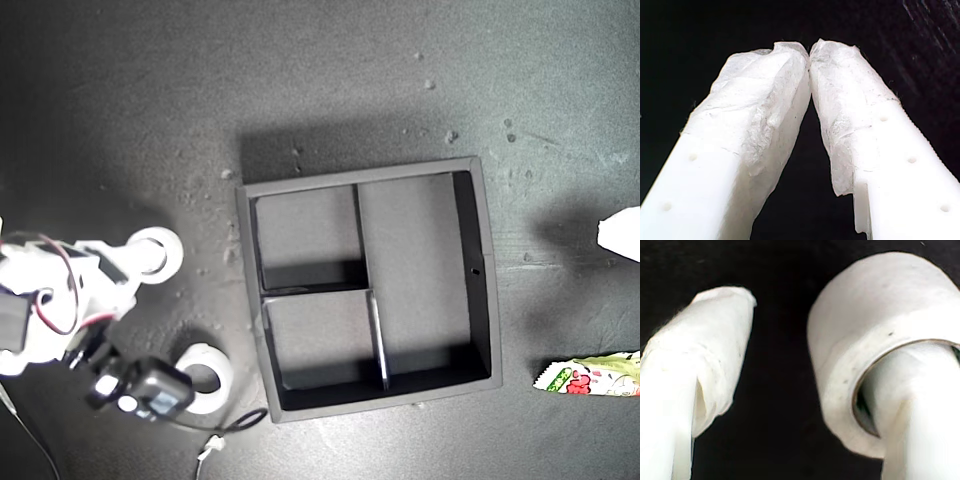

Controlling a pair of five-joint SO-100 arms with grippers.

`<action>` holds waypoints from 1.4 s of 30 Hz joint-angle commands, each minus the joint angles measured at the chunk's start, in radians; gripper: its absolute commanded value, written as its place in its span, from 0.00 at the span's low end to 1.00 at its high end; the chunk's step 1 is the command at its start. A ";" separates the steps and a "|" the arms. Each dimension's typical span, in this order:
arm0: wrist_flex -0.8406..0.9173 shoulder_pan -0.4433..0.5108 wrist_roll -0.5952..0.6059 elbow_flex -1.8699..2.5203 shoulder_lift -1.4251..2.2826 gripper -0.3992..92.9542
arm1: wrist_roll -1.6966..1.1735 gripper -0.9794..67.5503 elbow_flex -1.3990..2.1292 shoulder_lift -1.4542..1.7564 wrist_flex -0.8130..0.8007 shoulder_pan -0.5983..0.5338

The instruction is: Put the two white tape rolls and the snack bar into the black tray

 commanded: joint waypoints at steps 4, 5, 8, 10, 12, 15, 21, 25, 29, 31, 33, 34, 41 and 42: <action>-0.009 -0.097 0.009 -0.083 -0.046 0.01 | 0.028 0.01 0.011 0.006 -0.123 -0.009; -0.009 -0.103 0.012 -0.091 -0.051 0.01 | 0.003 0.01 0.011 0.006 -0.144 -0.021; -0.009 -0.110 0.015 -0.110 -0.066 0.01 | -0.115 0.01 -0.011 0.006 -0.204 -0.057; -0.008 -0.110 0.020 -0.123 -0.064 0.01 | -0.178 0.01 -0.044 0.006 -0.222 -0.075; -0.006 -0.109 0.026 -0.135 -0.041 0.01 | -0.213 0.01 -0.083 0.006 -0.230 -0.081; 0.032 -0.112 0.048 -0.179 0.011 0.01 | -0.232 0.01 -0.170 0.006 -0.239 -0.100; 0.189 -0.133 0.089 -0.371 0.081 0.01 | -0.183 0.01 -0.327 -0.008 -0.225 -0.054; 0.230 -0.135 0.133 -0.482 0.095 0.01 | -0.149 0.01 -0.440 -0.011 -0.130 -0.012; 0.236 -0.141 0.160 -0.538 0.078 0.01 | -0.167 0.01 -0.514 -0.012 -0.092 -0.011; 0.236 -0.141 0.163 -0.549 0.066 0.01 | -0.173 0.01 -0.531 -0.012 -0.100 -0.008; 0.235 -0.141 0.164 -0.558 0.055 0.01 | -0.175 0.01 -0.531 -0.012 -0.132 0.006; 0.235 -0.141 0.166 -0.563 0.048 0.01 | -0.178 0.01 -0.522 -0.012 -0.166 0.009; 0.235 -0.141 0.172 -0.574 0.040 0.01 | -0.120 0.01 -0.430 -0.014 -0.390 0.095; 0.236 -0.141 0.172 -0.574 0.040 0.01 | -0.095 0.01 -0.425 -0.014 -0.390 0.115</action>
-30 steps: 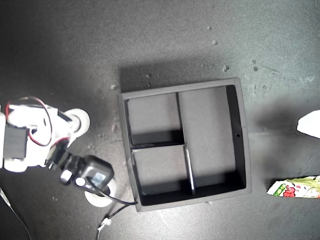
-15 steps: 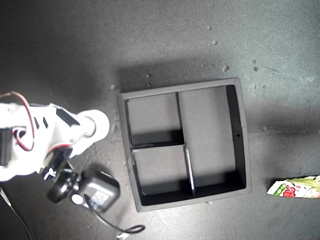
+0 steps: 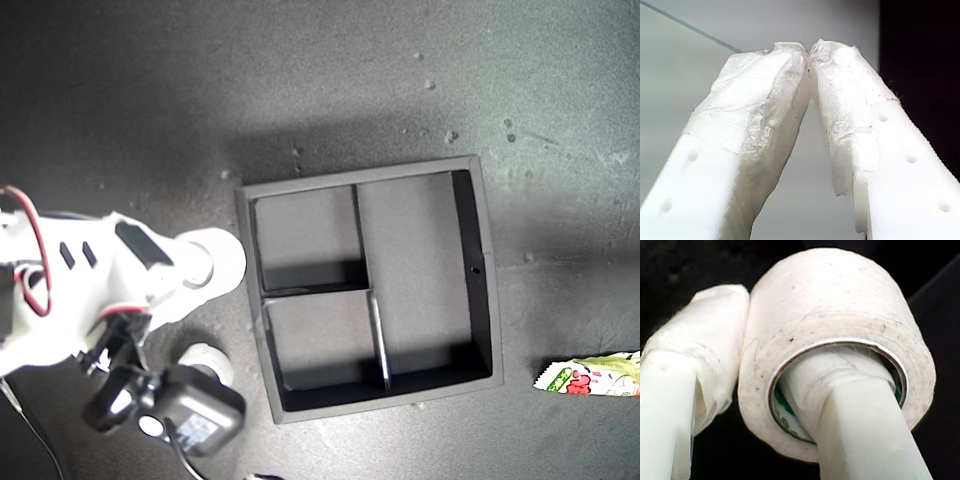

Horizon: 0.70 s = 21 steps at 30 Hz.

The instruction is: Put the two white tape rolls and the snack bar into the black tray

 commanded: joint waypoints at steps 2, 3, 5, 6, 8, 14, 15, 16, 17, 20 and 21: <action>0.008 -0.009 0.012 -0.063 0.008 0.01 | 0.080 0.01 -0.003 -0.011 -0.031 0.067; 0.014 -0.008 0.012 -0.061 0.009 0.01 | 0.095 0.01 -0.015 -0.015 -0.008 0.080; 0.020 -0.008 0.011 -0.054 0.018 0.01 | 0.127 0.01 -0.081 -0.080 0.051 0.100; 0.023 -0.008 0.009 -0.051 0.021 0.01 | 0.156 0.01 -0.147 -0.156 0.098 0.110; 0.028 -0.008 0.008 -0.043 0.032 0.01 | 0.192 0.01 -0.325 -0.360 0.199 0.115; 0.028 -0.003 0.000 -0.035 0.046 0.01 | 0.295 0.01 -0.788 -0.853 0.488 0.069; 0.028 -0.002 0.000 -0.035 0.044 0.01 | 0.318 0.01 -0.822 -0.904 0.515 0.046; 0.028 -0.002 0.000 -0.035 0.044 0.01 | 0.351 0.01 -0.844 -0.950 0.548 0.018; 0.028 0.002 0.000 -0.035 0.044 0.01 | 0.387 0.01 -0.850 -0.982 0.569 -0.014; 0.028 0.011 0.000 -0.038 0.044 0.01 | 0.541 0.01 -0.782 -1.002 0.588 -0.135; 0.028 0.014 0.000 -0.041 0.044 0.01 | 0.606 0.01 -0.756 -1.002 0.591 -0.184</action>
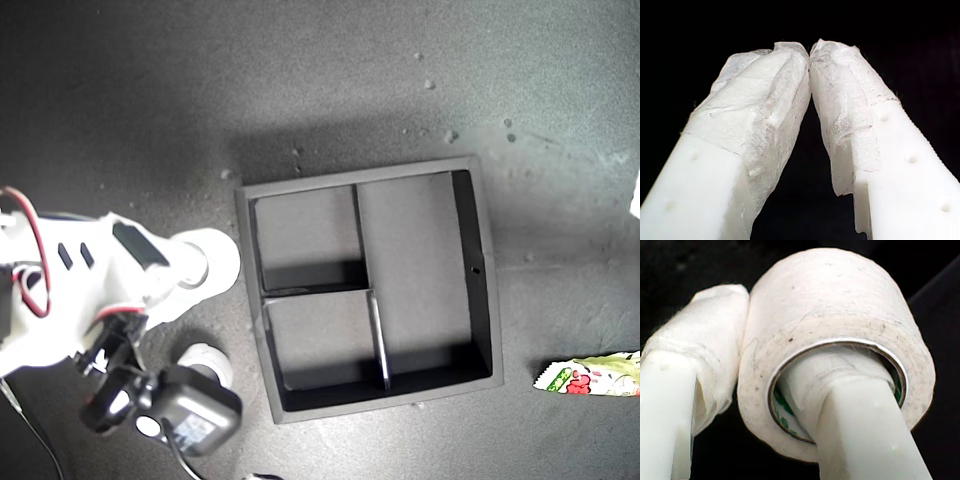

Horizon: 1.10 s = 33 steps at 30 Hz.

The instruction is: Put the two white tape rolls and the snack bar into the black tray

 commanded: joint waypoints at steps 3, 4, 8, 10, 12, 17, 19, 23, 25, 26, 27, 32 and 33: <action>0.003 0.025 -0.002 -0.058 0.035 0.01 | 0.337 0.01 0.091 -0.009 -0.002 -0.238; 0.003 0.029 -0.002 -0.071 0.028 0.01 | 0.397 0.01 0.118 -0.009 -0.014 -0.279; 0.003 0.054 0.005 -0.137 -0.026 0.01 | 0.624 0.01 0.212 -0.009 -0.021 -0.426; 0.003 0.058 0.015 -0.170 -0.060 0.01 | 0.706 0.02 0.261 -0.009 -0.043 -0.491; 0.003 0.055 0.031 -0.202 -0.097 0.01 | 0.781 0.09 0.299 -0.009 -0.060 -0.554; 0.044 0.046 0.071 -0.357 -0.225 0.01 | 0.956 0.37 0.365 -0.009 -0.103 -0.713; 0.084 0.055 0.077 -0.449 -0.295 0.01 | 1.006 0.42 0.391 -0.009 -0.137 -0.761; 0.167 0.084 0.081 -0.657 -0.446 0.01 | 1.094 0.50 0.472 -0.009 -0.239 -0.839; 0.222 0.097 0.078 -0.767 -0.528 0.01 | 1.131 0.52 0.517 -0.009 -0.304 -0.864; 0.252 0.101 0.075 -0.819 -0.569 0.01 | 1.146 0.52 0.537 -0.009 -0.331 -0.876; 0.282 0.104 0.072 -0.871 -0.611 0.01 | 1.164 0.52 0.552 -0.011 -0.353 -0.888; 0.460 0.115 0.067 -1.203 -0.862 0.01 | 1.203 0.52 0.577 -0.031 -0.382 -0.923; 0.514 0.118 0.069 -1.327 -0.940 0.01 | 1.209 0.52 0.588 -0.031 -0.383 -0.930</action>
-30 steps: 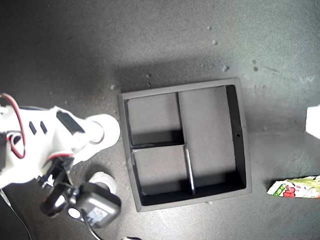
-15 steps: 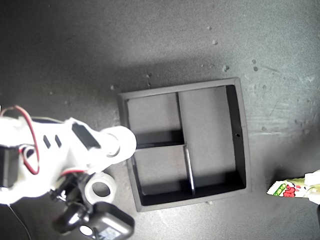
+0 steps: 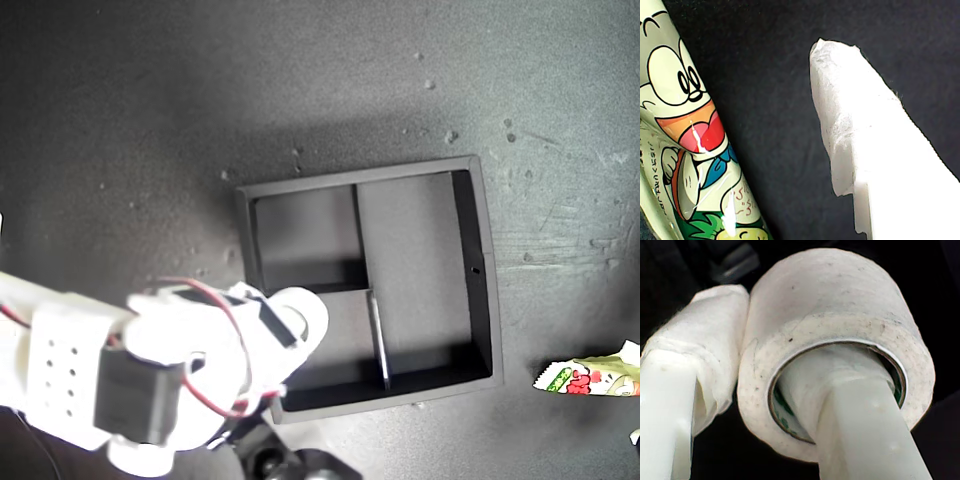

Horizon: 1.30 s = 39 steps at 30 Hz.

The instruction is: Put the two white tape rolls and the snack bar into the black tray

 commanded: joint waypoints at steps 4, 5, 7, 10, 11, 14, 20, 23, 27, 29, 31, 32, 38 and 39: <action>0.282 0.031 0.009 -0.851 -0.460 0.00 | 0.017 0.52 0.055 -0.002 -0.029 -0.029; 0.282 0.029 0.000 -0.841 -0.472 0.00 | 0.015 0.52 0.067 -0.002 -0.034 -0.031; 0.282 0.028 -0.002 -0.842 -0.505 0.00 | 0.003 0.52 0.092 -0.002 -0.044 -0.032; 0.282 0.035 -0.012 -0.850 -0.535 0.00 | -0.017 0.50 0.135 -0.002 -0.084 -0.032; 0.282 0.040 -0.017 -0.850 -0.541 0.00 | -0.026 0.50 0.146 -0.002 -0.095 -0.032; 0.282 0.063 -0.029 -0.851 -0.548 0.00 | -0.043 0.49 0.167 -0.005 -0.107 -0.034; 0.282 0.106 -0.046 -0.876 -0.584 0.02 | -0.086 0.49 0.210 -0.017 -0.140 -0.021; 0.282 0.118 -0.044 -0.881 -0.617 0.07 | -0.114 0.49 0.213 -0.017 -0.140 -0.005; 0.282 0.135 -0.037 -0.905 -0.647 0.12 | -0.140 0.47 0.213 -0.017 -0.140 0.015; 0.282 0.137 -0.037 -0.907 -0.650 0.14 | -0.152 0.46 0.210 -0.017 -0.140 0.023; 0.282 0.137 -0.040 -0.905 -0.652 0.15 | -0.160 0.46 0.209 -0.017 -0.140 0.028; 0.282 0.135 -0.041 -0.905 -0.652 0.16 | -0.161 0.46 0.207 -0.017 -0.140 0.029; 0.284 0.109 -0.025 -0.899 -0.606 0.17 | -0.147 0.12 0.227 -0.017 -0.164 0.031; 0.284 0.100 -0.015 -0.891 -0.584 0.17 | -0.146 0.07 0.230 -0.017 -0.167 0.031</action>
